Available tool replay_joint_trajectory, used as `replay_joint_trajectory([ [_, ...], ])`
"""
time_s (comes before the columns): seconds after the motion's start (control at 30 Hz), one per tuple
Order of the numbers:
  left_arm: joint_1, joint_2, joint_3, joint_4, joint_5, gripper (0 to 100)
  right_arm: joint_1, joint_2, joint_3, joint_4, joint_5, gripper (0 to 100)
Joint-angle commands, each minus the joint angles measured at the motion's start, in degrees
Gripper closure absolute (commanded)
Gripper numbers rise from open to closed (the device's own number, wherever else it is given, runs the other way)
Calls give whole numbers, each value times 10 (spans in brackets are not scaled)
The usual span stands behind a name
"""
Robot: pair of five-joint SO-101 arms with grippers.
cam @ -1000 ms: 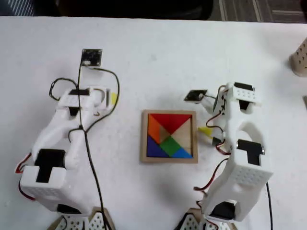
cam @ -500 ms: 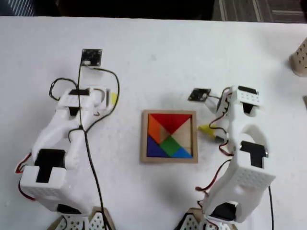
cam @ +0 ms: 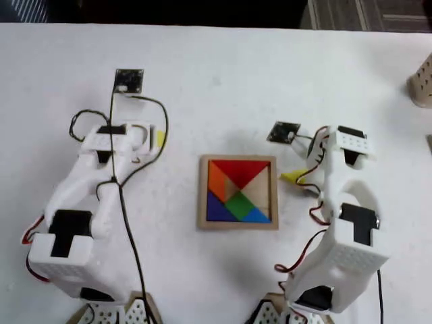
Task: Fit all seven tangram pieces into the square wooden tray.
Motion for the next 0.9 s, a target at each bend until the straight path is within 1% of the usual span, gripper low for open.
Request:
replay_joint_trajectory([
  [0.0,-8,-4,-25,4,4,714,7,7,-34,30,8,658],
  [0.17,-8,-3,-25,4,4,714,-6,7,-60,88,11,654],
  [0.73,-8,-3,-26,4,4,714,-26,1,-97,90,9,654],
  [0.87,-8,-3,-26,4,4,714,-38,0,-98,116,8,654],
])
